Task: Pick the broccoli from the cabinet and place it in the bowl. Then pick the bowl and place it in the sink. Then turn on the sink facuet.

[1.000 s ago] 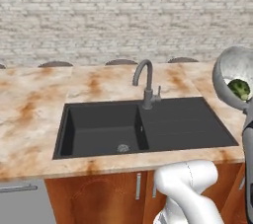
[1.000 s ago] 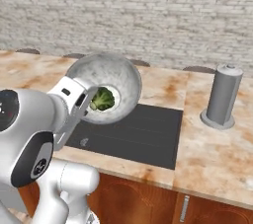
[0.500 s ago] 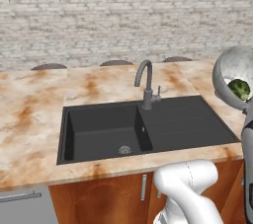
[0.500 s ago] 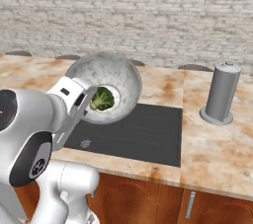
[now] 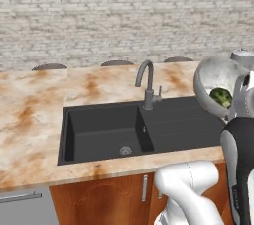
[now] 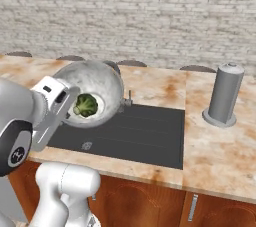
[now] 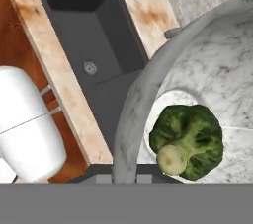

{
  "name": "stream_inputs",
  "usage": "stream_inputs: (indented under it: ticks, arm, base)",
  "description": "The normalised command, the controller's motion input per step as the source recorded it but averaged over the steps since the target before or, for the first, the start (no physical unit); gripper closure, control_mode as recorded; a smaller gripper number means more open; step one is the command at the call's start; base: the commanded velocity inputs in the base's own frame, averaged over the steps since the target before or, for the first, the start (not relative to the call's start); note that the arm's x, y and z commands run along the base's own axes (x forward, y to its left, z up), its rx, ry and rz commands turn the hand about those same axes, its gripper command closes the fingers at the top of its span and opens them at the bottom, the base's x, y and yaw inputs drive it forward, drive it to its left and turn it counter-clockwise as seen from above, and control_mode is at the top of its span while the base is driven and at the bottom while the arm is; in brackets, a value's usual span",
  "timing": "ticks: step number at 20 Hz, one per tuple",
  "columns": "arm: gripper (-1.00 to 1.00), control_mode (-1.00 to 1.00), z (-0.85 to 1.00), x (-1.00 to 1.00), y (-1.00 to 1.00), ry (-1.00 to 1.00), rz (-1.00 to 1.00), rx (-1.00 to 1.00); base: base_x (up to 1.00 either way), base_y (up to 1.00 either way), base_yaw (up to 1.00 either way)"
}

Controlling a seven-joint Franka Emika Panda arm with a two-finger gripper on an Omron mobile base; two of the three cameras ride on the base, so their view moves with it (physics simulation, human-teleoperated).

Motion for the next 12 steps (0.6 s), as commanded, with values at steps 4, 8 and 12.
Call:
stream_inputs:
  ticks: [4,8,12]
  arm:
    - [1.0,-1.0,-0.06,0.06,1.0,0.28,-0.09,0.0]
    - [1.0,-1.0,-0.06,-0.07,0.87,0.22,-0.08,0.0]
    - [1.0,-1.0,-0.23,0.02,0.81,0.17,-0.03,0.0]
  base:
    - [0.0,0.0,0.0]
    - [0.0,0.0,0.0]
    - [0.0,0.0,0.0]
